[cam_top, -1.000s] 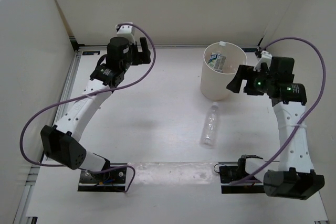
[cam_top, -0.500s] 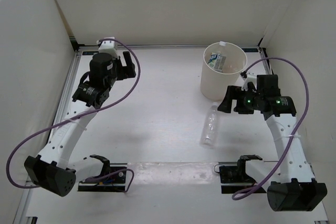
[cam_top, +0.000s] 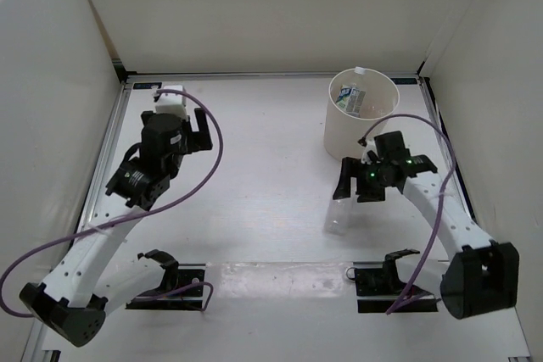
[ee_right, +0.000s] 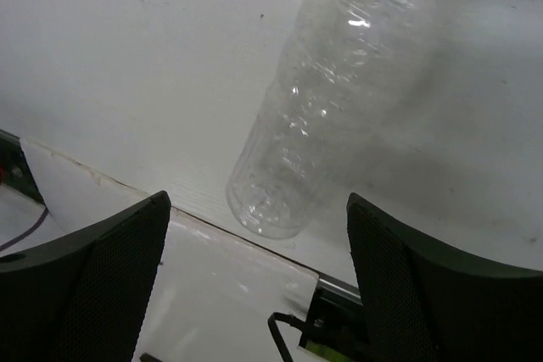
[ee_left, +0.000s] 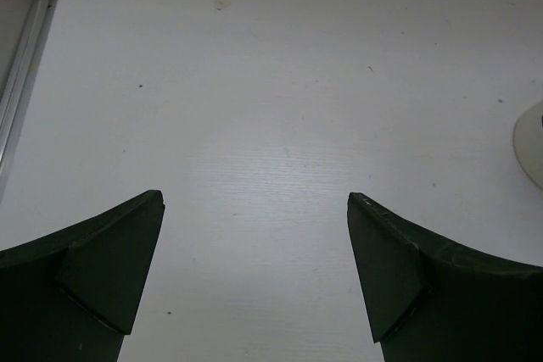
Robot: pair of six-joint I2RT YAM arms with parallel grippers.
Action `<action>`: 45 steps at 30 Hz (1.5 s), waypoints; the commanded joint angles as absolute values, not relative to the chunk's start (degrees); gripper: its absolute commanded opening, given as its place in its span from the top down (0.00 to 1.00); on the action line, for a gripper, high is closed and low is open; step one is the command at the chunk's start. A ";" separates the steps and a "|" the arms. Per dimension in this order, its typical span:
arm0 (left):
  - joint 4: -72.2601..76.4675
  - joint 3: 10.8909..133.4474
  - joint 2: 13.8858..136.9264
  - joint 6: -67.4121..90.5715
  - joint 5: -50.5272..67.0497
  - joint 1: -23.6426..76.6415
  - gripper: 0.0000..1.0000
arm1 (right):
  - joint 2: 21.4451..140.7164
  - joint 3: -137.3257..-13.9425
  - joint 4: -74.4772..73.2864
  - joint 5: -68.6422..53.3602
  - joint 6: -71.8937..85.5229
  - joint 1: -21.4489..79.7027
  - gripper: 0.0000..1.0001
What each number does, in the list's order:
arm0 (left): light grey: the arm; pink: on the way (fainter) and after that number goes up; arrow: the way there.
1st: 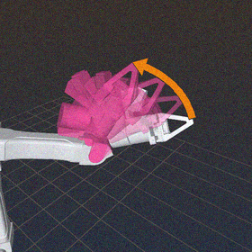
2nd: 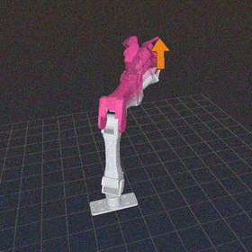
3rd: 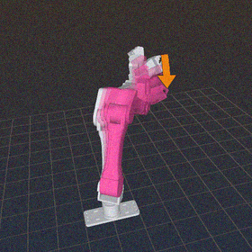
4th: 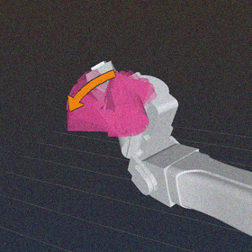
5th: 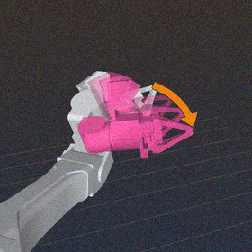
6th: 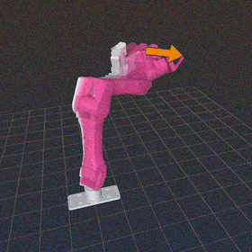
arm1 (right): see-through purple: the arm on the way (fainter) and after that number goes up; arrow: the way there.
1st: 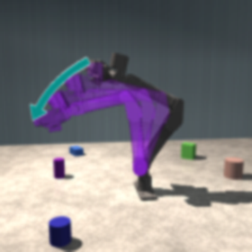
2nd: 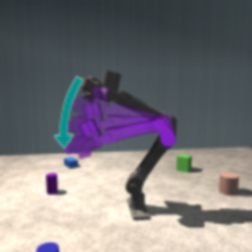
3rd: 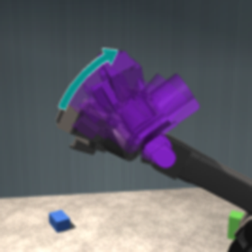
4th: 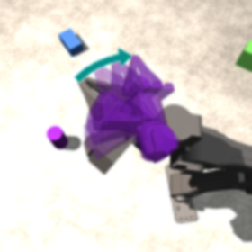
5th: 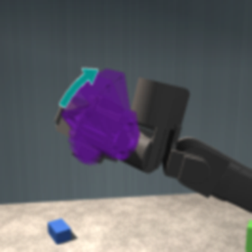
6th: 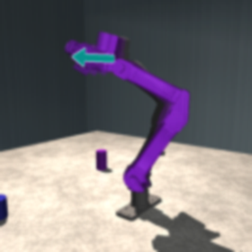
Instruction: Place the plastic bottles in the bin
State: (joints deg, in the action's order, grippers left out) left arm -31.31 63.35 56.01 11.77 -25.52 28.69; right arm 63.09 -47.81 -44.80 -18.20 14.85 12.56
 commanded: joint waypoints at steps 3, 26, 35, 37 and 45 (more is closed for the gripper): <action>-38.58 63.46 51.60 15.91 -29.44 27.51 0.01 | 72.33 -46.06 -38.25 -26.87 12.93 8.98 0.26; -49.22 61.52 47.29 26.89 -34.63 27.07 0.01 | 88.31 -55.89 -41.65 -24.44 11.25 6.58 0.11; -53.43 59.50 42.89 31.37 -36.74 27.07 0.01 | 93.60 -62.39 -46.40 -19.60 13.53 10.37 0.15; -55.01 59.76 41.93 31.46 -37.26 27.16 0.01 | 94.74 -63.28 -47.89 -18.20 14.06 11.68 0.18; -61.08 61.26 38.32 32.87 -38.58 27.07 0.01 | 94.66 -62.49 -51.59 -16.26 16.35 13.53 0.30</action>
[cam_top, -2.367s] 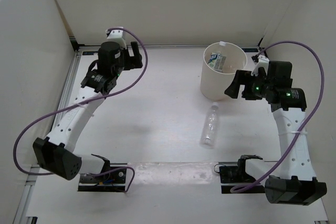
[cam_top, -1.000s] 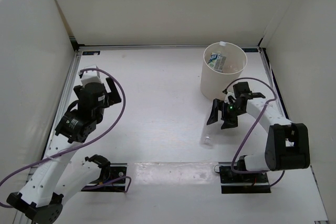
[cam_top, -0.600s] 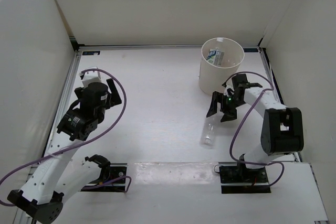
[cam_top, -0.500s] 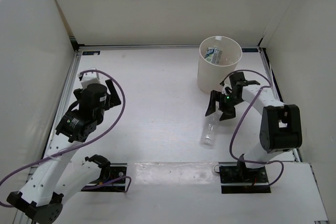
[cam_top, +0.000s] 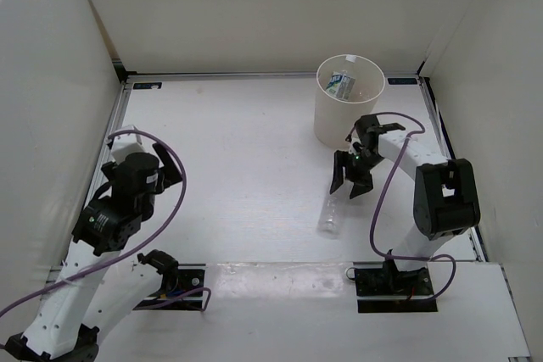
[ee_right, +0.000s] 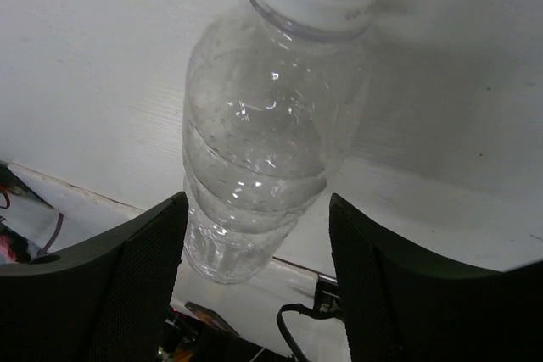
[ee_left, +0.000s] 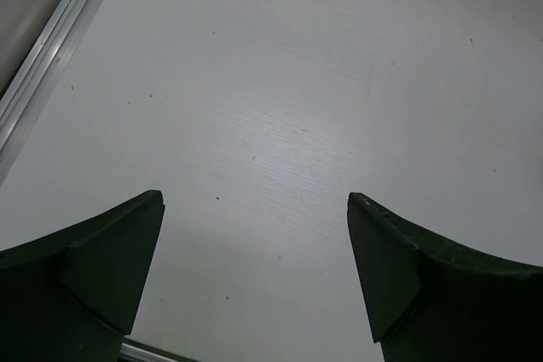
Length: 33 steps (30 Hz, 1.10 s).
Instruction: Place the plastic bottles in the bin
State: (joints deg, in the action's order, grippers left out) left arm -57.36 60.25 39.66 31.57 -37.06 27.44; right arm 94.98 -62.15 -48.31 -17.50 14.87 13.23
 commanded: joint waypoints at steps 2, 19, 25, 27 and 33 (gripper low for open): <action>-63.00 61.61 37.01 33.75 -38.67 27.07 0.01 | 93.78 -61.27 -51.68 -16.61 16.43 13.54 0.32; -64.61 59.24 34.97 32.00 -38.41 26.98 0.01 | 85.80 -52.93 -51.50 -16.52 17.75 15.91 1.00; -60.74 57.75 36.47 30.15 -37.62 27.07 0.01 | 79.81 -48.17 -50.28 -18.54 15.64 17.31 1.00; -59.68 57.39 37.09 29.54 -37.09 27.07 0.01 | 78.75 -48.34 -50.19 -18.54 15.38 17.75 1.00; -54.94 57.13 40.51 26.90 -35.95 27.07 0.01 | 77.78 -48.87 -51.15 -18.81 14.86 15.30 1.00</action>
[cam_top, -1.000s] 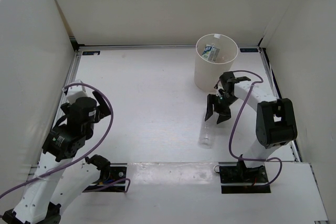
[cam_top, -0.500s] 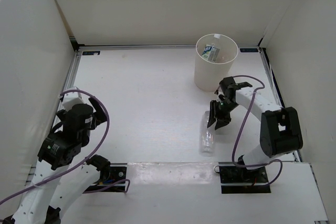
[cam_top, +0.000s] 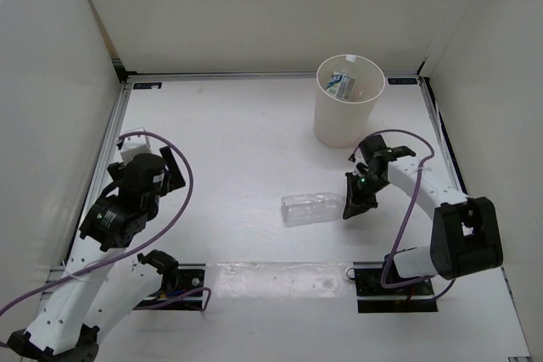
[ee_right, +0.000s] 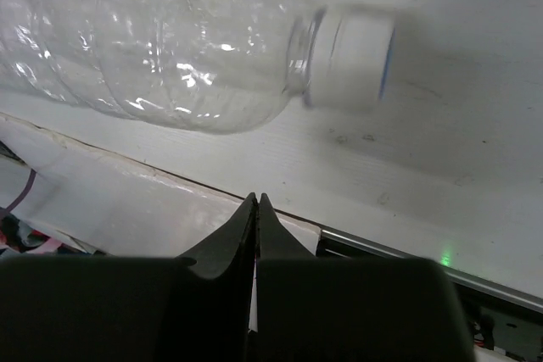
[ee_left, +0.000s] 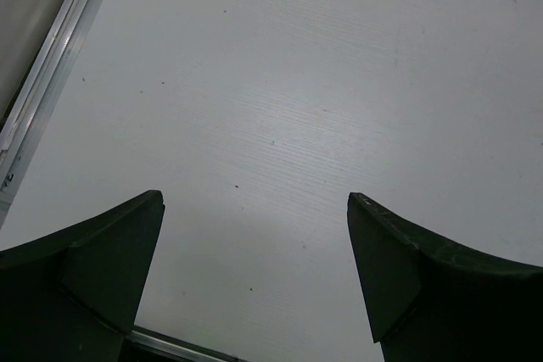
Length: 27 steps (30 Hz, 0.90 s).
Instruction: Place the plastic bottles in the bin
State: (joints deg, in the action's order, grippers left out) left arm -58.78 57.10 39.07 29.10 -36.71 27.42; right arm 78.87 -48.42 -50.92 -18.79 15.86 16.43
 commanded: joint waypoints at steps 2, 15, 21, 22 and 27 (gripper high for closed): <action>-53.71 57.65 42.09 26.37 -35.25 27.07 0.01 | 77.78 -48.78 -51.24 -18.81 14.77 14.59 1.00; -52.65 57.57 43.68 25.49 -34.89 27.07 0.01 | 78.49 -48.69 -50.80 -19.25 14.85 14.50 1.00; -51.60 58.53 46.49 25.40 -34.11 26.98 0.01 | 78.75 -49.22 -51.24 -19.77 14.15 14.15 0.99; -50.46 58.97 47.19 24.97 -33.75 26.98 0.01 | 78.58 -49.39 -51.59 -19.95 14.06 14.06 0.91; -41.67 60.64 52.81 19.88 -27.00 26.98 0.01 | 78.66 -52.28 -54.40 -21.18 11.96 12.66 0.64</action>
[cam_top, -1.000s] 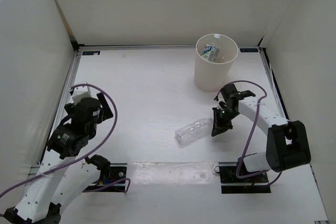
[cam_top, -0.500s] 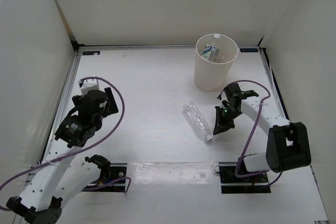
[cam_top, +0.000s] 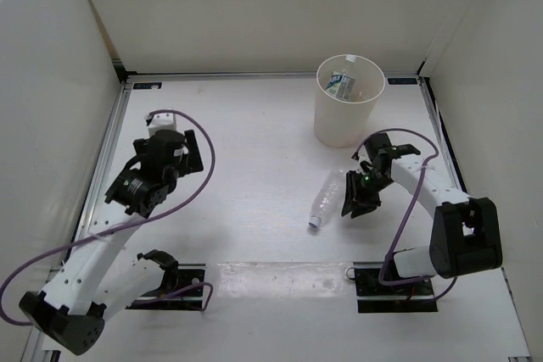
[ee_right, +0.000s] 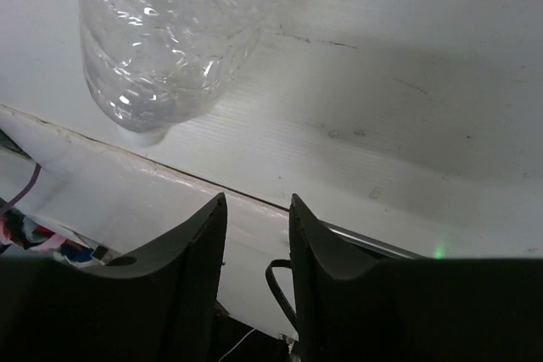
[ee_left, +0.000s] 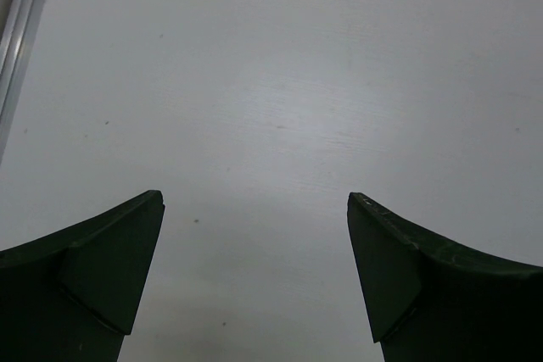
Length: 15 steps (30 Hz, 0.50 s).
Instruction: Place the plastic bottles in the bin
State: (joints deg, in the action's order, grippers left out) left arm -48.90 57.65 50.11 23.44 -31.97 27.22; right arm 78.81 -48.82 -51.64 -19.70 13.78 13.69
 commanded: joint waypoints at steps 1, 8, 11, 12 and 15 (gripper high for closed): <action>-37.48 62.30 56.82 19.34 -26.11 27.07 0.01 | 78.66 -52.64 -55.80 -21.36 11.69 12.57 0.60; -26.39 71.71 76.89 16.62 -10.14 25.93 0.01 | 77.26 -57.56 -61.96 -21.45 8.17 7.65 0.52; -15.17 71.28 81.90 11.61 -2.91 29.61 0.01 | 76.29 -61.68 -67.23 -23.38 6.25 3.35 0.51; -14.51 71.54 84.09 9.77 -0.20 32.23 0.01 | 76.03 -62.66 -68.28 -23.81 5.02 2.12 0.51; -15.64 76.80 90.77 5.63 7.09 36.45 0.01 | 75.06 -67.93 -71.98 -28.36 3.52 -7.00 0.49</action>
State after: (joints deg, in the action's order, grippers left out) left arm -20.80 71.64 88.20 11.38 -4.43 32.03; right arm 77.71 -62.24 -66.22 -23.57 6.50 -0.38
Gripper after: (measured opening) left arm 0.994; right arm 0.504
